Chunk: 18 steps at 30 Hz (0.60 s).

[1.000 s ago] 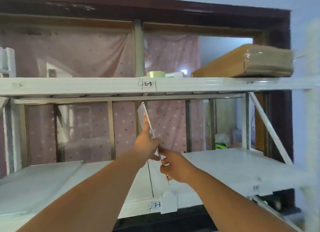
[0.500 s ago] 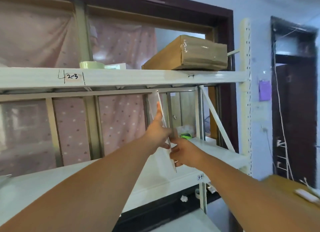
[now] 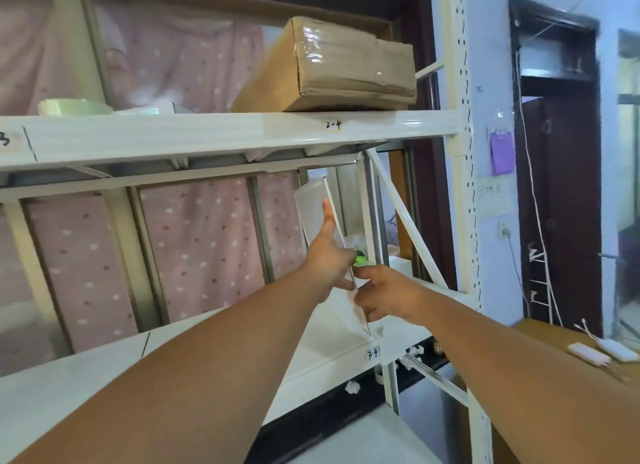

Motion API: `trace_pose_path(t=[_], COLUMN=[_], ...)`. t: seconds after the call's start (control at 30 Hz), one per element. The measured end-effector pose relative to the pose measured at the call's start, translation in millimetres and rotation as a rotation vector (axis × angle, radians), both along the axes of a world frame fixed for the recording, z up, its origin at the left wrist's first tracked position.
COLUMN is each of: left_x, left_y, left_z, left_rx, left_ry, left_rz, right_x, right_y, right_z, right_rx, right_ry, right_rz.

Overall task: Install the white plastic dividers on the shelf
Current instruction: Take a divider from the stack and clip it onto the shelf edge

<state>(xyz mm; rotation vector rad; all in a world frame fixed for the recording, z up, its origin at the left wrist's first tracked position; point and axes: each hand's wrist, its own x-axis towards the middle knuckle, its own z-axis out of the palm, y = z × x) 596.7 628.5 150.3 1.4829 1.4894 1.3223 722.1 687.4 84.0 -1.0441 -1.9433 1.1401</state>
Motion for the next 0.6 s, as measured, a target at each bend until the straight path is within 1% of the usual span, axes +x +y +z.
trace_pose_path(t=[0.13, 0.47, 0.6], left_x=[13, 39, 45], left_y=[16, 44, 50], left_z=[-5, -2, -2], left_rx=[-0.007, -0.024, -0.017], left_ry=[-0.012, 0.05, 0.069], left_rz=[-0.011, 0.006, 0.031], right_x=[13, 31, 36], right_y=[15, 36, 44], right_z=[-5, -10, -9], right_rx=[-0.002, -0.037, -0.032], right_ry=[0.011, 0.107, 0.098], right_rz=[-0.032, -0.03, -0.026])
